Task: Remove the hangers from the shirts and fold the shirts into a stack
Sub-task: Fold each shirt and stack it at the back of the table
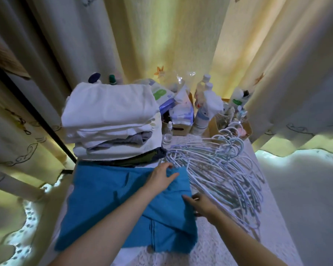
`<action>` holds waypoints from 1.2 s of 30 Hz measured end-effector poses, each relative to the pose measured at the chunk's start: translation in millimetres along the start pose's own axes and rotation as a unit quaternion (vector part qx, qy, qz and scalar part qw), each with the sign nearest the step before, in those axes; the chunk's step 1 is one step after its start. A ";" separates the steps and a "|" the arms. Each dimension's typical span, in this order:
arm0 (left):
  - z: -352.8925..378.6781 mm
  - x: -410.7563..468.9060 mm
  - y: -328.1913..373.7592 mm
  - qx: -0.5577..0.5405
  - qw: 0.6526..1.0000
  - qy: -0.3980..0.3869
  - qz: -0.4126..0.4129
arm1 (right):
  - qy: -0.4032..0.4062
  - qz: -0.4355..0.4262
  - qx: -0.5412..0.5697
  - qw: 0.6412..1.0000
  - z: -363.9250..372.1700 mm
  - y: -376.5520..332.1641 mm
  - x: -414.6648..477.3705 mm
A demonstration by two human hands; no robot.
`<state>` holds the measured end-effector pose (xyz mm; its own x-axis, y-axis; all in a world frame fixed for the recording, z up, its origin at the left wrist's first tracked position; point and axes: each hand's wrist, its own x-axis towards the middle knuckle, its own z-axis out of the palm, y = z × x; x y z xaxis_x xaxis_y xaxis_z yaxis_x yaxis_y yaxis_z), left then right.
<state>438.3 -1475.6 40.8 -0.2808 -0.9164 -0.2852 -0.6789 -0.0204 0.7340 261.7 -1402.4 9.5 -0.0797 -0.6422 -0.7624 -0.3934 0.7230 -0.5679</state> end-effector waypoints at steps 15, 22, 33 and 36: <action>59.2 -29.7 23.2 0.038 0.967 0.031 -0.249 | -0.246 -0.022 0.179 0.952 -7.6 18.5 -20.5; 76.5 -43.5 83.6 -0.153 0.963 -0.070 -0.210 | -0.291 -0.107 0.163 0.937 -51.4 23.2 -67.1; 11.1 -66.5 23.4 -0.535 0.810 -0.041 -0.236 | -0.114 -0.122 0.216 0.962 -57.6 10.7 -74.5; -37.9 -76.3 -48.2 -0.491 0.820 0.037 -0.292 | -0.028 -0.068 0.180 0.981 -19.4 4.2 -49.9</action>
<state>518.2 -1419.8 50.5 -0.0360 -0.6566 -0.7534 0.2020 -0.7431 0.6380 246.3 -1372.2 51.2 0.0051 -0.7320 -0.6813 -0.0480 0.6804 -0.7313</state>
